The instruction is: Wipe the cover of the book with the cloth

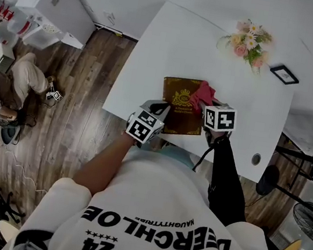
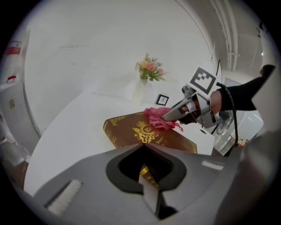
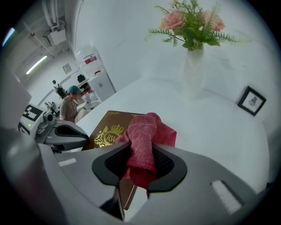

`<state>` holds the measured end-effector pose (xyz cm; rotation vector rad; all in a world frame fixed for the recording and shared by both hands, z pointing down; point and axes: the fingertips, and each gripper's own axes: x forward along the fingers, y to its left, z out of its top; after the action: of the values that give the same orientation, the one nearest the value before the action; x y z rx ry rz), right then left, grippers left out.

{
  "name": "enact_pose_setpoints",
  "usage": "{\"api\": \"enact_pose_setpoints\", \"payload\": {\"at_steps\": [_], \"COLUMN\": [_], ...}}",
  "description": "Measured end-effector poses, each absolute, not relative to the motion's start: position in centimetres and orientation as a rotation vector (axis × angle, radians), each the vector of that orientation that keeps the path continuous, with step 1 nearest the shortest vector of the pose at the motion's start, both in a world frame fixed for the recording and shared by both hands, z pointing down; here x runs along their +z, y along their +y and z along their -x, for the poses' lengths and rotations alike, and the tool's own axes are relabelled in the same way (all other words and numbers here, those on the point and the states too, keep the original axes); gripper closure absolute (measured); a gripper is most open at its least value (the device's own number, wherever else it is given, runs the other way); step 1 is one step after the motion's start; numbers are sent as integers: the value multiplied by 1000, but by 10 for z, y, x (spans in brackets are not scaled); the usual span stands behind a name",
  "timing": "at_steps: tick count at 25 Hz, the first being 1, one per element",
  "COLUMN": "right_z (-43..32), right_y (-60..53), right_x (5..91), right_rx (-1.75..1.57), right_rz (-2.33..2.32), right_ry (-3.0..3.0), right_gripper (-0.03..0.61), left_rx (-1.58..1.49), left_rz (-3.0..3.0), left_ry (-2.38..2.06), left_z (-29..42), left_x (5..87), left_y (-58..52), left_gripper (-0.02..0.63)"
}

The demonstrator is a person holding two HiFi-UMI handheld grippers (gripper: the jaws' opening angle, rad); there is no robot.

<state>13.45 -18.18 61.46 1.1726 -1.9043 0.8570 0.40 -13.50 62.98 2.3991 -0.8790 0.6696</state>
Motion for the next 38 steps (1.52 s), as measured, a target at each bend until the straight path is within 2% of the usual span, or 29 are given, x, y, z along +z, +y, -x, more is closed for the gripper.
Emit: {"api": "enact_pose_setpoints", "payload": {"at_steps": [7,17,27,38], "right_z": [-73,8,3,-55], "right_y": [-190,-150,-150,-156], "right_x": [569,613,618,616], "right_rx": [655,707,694,755], "right_rz": [-1068,-687,-738,-931], "right_ry": [-2113,-2103,-2056,-1980], "right_gripper": [476,476,477,477], "left_rx": [646,722,697,687], "left_rz": [-2455,-2458,-2490,-2510], "left_ry": [-872,-706,-682,-632], "left_z": [-1,-20,-19,-19], "left_x": [599,621,627,624], "left_y": [-132,-90,-87,-85], "left_gripper": [563,563,563,563]}}
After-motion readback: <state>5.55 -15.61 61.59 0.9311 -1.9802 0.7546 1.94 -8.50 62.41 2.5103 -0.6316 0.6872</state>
